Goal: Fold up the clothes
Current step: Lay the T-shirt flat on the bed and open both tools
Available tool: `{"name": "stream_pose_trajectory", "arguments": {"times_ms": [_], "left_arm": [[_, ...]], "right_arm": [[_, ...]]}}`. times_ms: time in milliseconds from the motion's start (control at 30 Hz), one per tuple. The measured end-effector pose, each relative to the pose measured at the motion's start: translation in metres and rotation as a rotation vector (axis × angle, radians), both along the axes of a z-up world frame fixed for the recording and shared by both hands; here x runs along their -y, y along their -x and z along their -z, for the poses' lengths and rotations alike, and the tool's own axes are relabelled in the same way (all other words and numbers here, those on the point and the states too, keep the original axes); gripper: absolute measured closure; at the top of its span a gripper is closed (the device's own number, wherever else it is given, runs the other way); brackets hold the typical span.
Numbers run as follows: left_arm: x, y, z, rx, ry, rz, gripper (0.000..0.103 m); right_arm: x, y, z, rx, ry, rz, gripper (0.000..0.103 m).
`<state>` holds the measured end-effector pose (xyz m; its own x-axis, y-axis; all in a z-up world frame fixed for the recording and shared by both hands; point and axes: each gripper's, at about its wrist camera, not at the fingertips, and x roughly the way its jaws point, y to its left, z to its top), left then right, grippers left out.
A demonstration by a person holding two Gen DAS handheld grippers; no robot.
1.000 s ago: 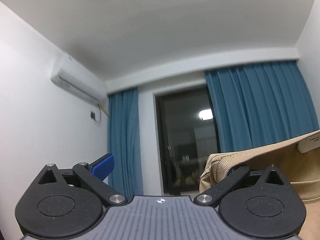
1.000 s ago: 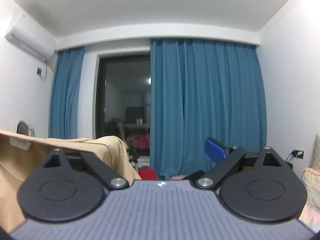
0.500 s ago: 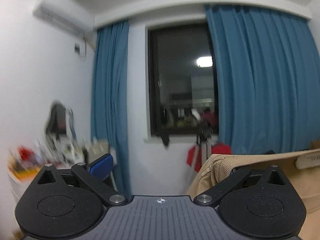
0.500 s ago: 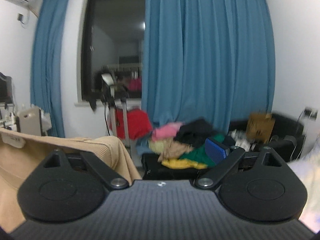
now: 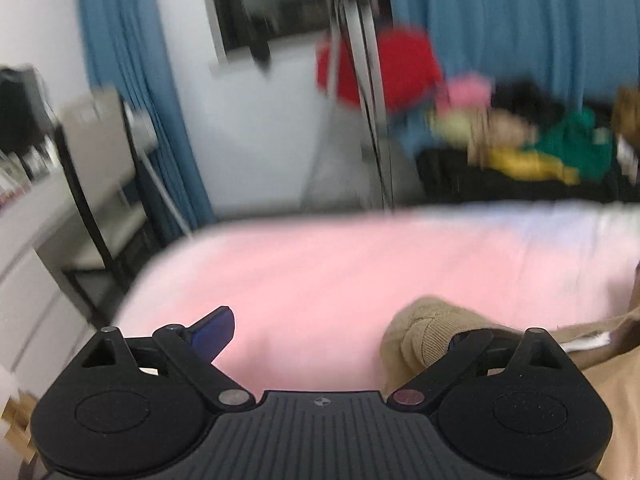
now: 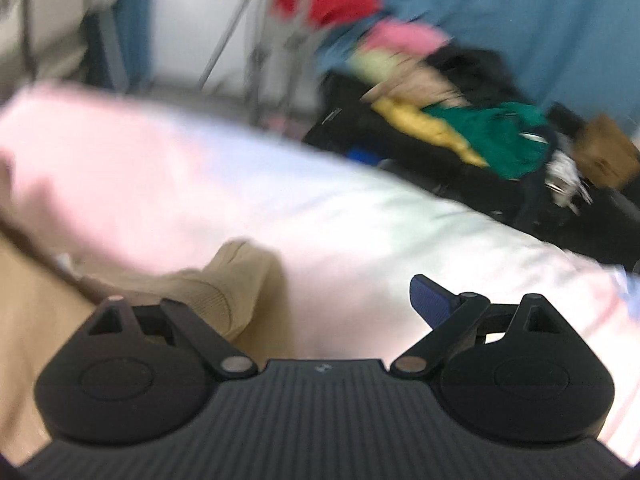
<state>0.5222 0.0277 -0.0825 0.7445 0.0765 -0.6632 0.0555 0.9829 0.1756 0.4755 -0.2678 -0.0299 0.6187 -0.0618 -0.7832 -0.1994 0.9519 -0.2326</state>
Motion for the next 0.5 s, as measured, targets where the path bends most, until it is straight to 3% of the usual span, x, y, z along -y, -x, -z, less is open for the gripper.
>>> {"name": "stream_pose_trajectory", "arguments": {"times_ms": [67, 133, 300, 400, 500], "left_arm": [[-0.005, 0.010, -0.006, 0.016, 0.030, 0.038, 0.006], [-0.009, 0.020, -0.011, 0.031, 0.060, 0.076, 0.007], [-0.020, 0.045, -0.026, 0.070, 0.135, 0.171, 0.002], [-0.027, 0.060, -0.034, 0.094, 0.181, 0.228, 0.002], [-0.025, 0.117, -0.045, 0.217, 0.116, 0.260, 0.001]], "right_arm": [[-0.016, -0.007, 0.004, -0.081, -0.012, -0.074, 0.009], [-0.028, -0.006, -0.002, -0.093, -0.068, -0.126, 0.009], [-0.027, 0.018, -0.029, 0.064, -0.373, -0.080, 0.009], [-0.018, 0.045, -0.046, 0.194, -0.439, 0.016, 0.009], [-0.013, 0.088, -0.059, 0.327, -0.466, 0.089, 0.009]]}}
